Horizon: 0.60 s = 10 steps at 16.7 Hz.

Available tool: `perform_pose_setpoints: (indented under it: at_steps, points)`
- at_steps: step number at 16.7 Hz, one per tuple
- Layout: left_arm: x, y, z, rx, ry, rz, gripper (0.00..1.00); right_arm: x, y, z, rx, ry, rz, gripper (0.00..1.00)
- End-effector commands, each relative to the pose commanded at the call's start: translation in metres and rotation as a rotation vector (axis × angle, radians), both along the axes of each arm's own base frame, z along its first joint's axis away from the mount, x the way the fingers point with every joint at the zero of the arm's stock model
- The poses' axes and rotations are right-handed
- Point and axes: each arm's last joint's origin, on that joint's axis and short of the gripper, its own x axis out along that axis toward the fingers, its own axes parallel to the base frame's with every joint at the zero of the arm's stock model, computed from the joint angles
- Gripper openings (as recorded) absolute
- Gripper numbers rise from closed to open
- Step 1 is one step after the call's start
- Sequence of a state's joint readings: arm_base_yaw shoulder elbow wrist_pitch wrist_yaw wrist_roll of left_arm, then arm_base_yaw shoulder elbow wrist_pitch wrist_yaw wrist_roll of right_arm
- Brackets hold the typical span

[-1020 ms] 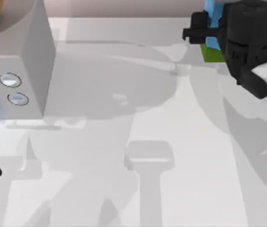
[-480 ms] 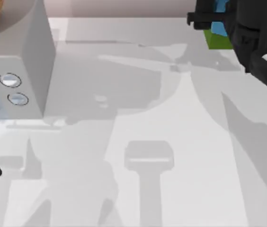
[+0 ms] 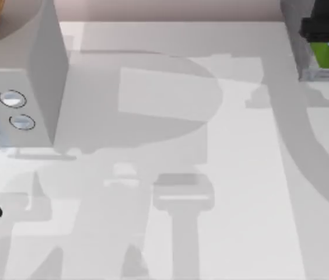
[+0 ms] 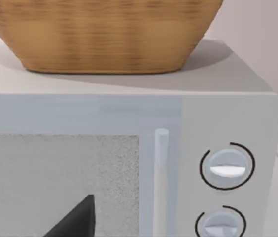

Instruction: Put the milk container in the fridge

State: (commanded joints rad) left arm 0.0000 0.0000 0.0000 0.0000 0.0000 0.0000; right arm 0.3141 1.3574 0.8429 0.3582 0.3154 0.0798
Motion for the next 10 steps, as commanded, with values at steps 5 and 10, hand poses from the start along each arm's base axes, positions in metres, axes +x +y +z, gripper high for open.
perform_pose_setpoints:
  at_steps: [5, 10]
  points:
    - [0.0, 0.0, 0.0, 0.0, 0.0, 0.0, 1.0, -0.109, -0.056, 0.009, 0.018, -0.131, -0.004, 0.0]
    - [0.0, 0.0, 0.0, 0.0, 0.0, 0.0, 1.0, -0.178, -0.081, -0.049, 0.003, -0.194, -0.006, 0.0]
